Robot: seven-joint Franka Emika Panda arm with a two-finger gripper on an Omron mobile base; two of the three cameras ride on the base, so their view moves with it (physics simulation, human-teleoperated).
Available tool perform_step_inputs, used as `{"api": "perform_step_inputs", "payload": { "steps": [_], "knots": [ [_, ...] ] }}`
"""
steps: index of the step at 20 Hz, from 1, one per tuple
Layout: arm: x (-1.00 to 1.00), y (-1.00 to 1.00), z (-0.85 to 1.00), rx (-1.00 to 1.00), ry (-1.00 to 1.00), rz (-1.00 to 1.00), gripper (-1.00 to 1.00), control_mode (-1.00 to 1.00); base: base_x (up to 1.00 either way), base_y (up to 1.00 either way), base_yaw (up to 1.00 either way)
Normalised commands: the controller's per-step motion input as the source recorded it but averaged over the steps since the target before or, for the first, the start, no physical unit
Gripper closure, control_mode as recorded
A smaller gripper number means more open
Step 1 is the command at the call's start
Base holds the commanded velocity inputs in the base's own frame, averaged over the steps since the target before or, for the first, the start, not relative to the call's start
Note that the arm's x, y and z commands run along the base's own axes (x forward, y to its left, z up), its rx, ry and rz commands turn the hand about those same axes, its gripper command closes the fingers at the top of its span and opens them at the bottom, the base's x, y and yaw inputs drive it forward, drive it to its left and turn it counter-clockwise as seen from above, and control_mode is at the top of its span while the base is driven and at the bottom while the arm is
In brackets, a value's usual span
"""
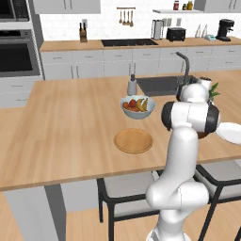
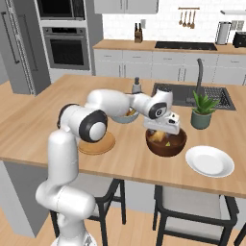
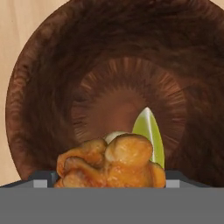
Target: Pick the chicken drumstick and lemon wedge from their plates and place them in the bowl. Then put the bowl in the fridge.
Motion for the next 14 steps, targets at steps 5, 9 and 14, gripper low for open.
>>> {"api": "perform_step_inputs", "payload": {
  "steps": [5, 9, 14],
  "knots": [
    [0.05, -0.01, -0.16, 0.0, -0.06, -0.05, 1.0, -1.0, 0.0, 0.0, 0.0],
    [0.37, -0.02, -0.11, 0.0, 0.0, -0.04, 1.0, -1.0, 0.0, 0.0, 0.0],
    [0.53, -0.06, -0.1, 0.0, 0.02, 0.0, -1.0, -1.0, 0.0, 0.0, 0.0]
  ]
}}
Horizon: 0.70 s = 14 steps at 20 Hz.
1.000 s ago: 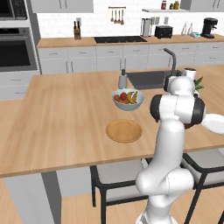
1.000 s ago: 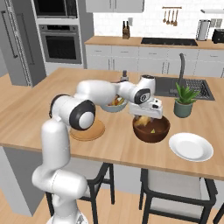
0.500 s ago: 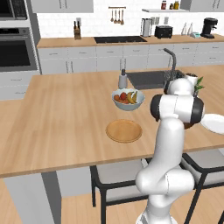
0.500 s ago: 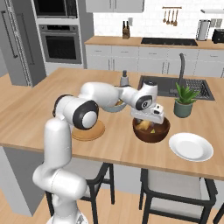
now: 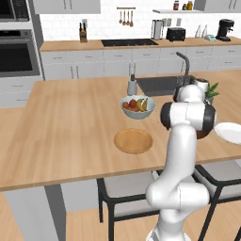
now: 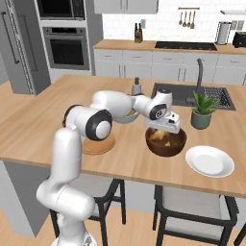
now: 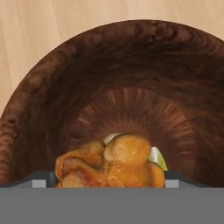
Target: Pick the chicken drumstick and lemon wedge from their plates and place them in the bowl. Then put the bowl in the fridge.
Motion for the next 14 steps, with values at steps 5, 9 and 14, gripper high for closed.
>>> {"api": "perform_step_inputs", "payload": {
  "steps": [5, 9, 14],
  "knots": [
    [0.17, -0.02, -0.16, 0.0, 0.0, 0.0, -1.0, -1.0, 0.0, 0.0, 0.0],
    [0.0, 0.0, -0.04, 0.0, -0.03, 0.0, -1.0, -1.0, 0.0, 0.0, 0.0],
    [-0.29, 0.0, 0.1, 0.0, 0.0, 0.0, -1.0, -1.0, 0.0, 0.0, 0.0]
  ]
}}
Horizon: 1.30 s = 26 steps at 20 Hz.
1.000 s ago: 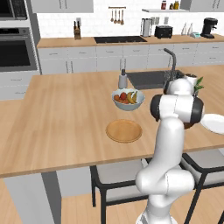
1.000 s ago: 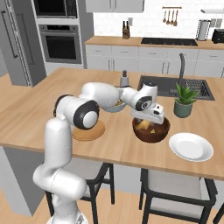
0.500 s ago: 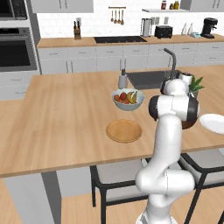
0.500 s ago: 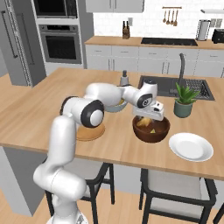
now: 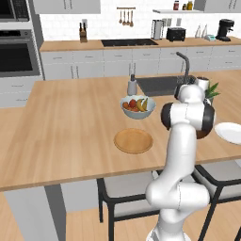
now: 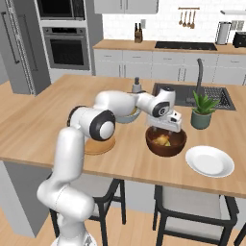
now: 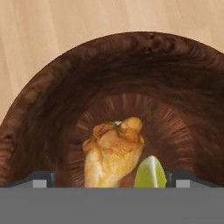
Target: Pick the chicken drumstick and lemon wedge from their plates and place them in the bowl. Then put the bowl in the fridge.
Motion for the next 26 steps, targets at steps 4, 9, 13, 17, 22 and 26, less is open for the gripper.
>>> {"api": "perform_step_inputs", "payload": {
  "steps": [4, 9, 13, 17, 22, 26],
  "knots": [
    [-0.95, 0.36, 0.49, 0.0, -0.06, 0.0, -1.0, -1.0, 0.0, 0.0, 0.0],
    [-0.42, 0.79, 0.39, -0.02, 0.01, 0.0, -1.0, -1.0, 0.0, 0.0, 0.0],
    [0.28, 0.46, -0.03, -0.05, 0.12, 0.0, -1.0, -1.0, 0.0, 0.0, 0.0],
    [0.42, 0.21, -0.26, -0.07, 0.16, 0.0, -1.0, -1.0, 0.0, 0.0, 0.0],
    [0.37, -0.14, -0.09, -0.01, 0.06, 0.04, -1.0, -1.0, 0.0, 0.0, 0.0],
    [0.21, -0.15, -0.17, 0.0, 0.05, 0.07, -1.0, -1.0, 0.0, 0.0, 0.0]
  ]
}}
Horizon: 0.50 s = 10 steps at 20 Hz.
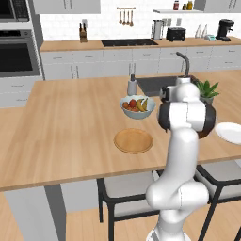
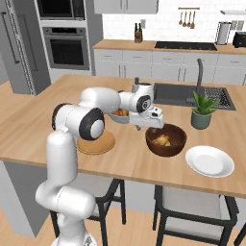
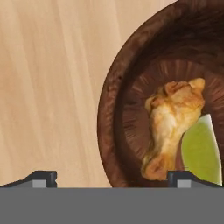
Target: Pick the chicken drumstick and lemon wedge from their plates and place them in the bowl. Then put the bowl in the fridge.
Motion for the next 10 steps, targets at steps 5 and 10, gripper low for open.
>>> {"api": "perform_step_inputs", "payload": {
  "steps": [5, 10],
  "knots": [
    [0.26, 0.0, -0.38, 0.0, 0.09, 0.07, -1.0, -1.0, 0.0, 0.0, 0.0],
    [0.15, -0.03, -0.45, 0.01, 0.1, 0.07, 1.0, -1.0, 0.0, 0.0, 0.0]
  ]
}}
